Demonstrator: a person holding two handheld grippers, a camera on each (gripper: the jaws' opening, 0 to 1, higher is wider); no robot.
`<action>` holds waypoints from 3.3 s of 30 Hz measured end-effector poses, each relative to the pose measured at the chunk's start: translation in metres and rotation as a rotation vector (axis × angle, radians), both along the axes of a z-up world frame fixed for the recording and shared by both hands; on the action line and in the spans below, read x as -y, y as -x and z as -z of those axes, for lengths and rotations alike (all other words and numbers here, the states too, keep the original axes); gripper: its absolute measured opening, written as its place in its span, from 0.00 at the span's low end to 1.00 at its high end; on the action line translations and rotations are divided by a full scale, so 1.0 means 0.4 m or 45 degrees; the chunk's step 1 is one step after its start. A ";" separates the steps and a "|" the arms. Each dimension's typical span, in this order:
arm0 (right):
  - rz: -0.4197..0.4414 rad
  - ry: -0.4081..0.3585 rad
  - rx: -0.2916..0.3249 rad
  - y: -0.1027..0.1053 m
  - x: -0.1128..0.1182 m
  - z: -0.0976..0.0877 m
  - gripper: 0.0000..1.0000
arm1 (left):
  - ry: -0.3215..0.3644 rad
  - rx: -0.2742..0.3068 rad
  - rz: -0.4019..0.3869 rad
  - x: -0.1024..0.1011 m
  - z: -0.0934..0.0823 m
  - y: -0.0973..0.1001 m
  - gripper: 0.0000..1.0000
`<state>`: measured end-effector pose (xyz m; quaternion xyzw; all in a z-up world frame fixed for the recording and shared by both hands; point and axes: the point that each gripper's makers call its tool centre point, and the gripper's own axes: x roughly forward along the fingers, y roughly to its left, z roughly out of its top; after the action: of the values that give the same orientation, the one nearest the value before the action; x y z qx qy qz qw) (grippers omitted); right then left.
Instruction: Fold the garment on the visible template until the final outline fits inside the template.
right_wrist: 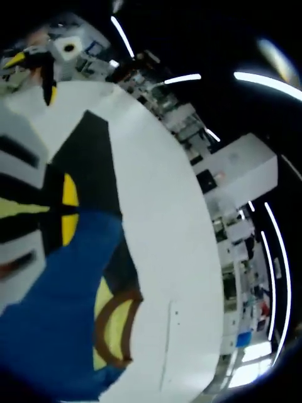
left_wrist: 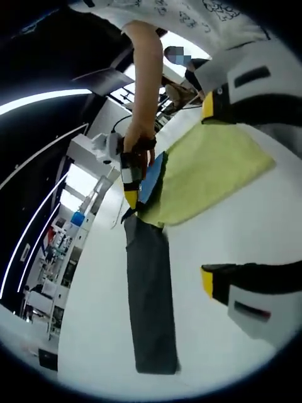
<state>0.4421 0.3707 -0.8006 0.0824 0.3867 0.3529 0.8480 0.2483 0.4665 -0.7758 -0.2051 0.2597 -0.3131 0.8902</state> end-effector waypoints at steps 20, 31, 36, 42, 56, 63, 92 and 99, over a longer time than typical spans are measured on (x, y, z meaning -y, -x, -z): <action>-0.142 -0.019 0.047 0.019 -0.036 0.010 0.23 | 0.017 -0.010 -0.022 0.003 0.002 -0.003 0.89; -0.178 -0.017 0.100 0.031 -0.024 -0.001 0.82 | 0.002 0.003 -0.009 -0.006 -0.007 -0.008 0.89; -0.162 0.014 0.113 0.025 0.015 0.000 0.95 | -0.003 0.001 -0.005 -0.013 -0.002 -0.012 0.89; -0.114 0.019 0.109 0.011 0.081 -0.009 0.93 | -0.006 0.006 0.004 -0.009 -0.006 -0.016 0.90; -0.078 0.032 0.156 0.013 0.266 -0.034 0.86 | -0.022 0.007 0.036 0.011 -0.016 -0.026 0.90; 0.022 0.048 0.135 0.028 0.382 -0.026 0.82 | -0.027 -0.001 0.056 0.030 -0.015 -0.027 0.90; 0.396 0.054 0.010 0.054 0.717 0.037 0.30 | -0.047 -0.034 0.092 0.060 -0.005 -0.023 0.90; 0.428 0.028 -0.075 0.063 0.730 0.076 0.16 | -0.056 -0.043 0.096 0.059 0.004 -0.022 0.90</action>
<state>0.4171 0.0788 -0.8309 0.1468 0.3961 0.1994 0.8842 0.2570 0.4430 -0.7772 -0.1807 0.2893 -0.3370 0.8775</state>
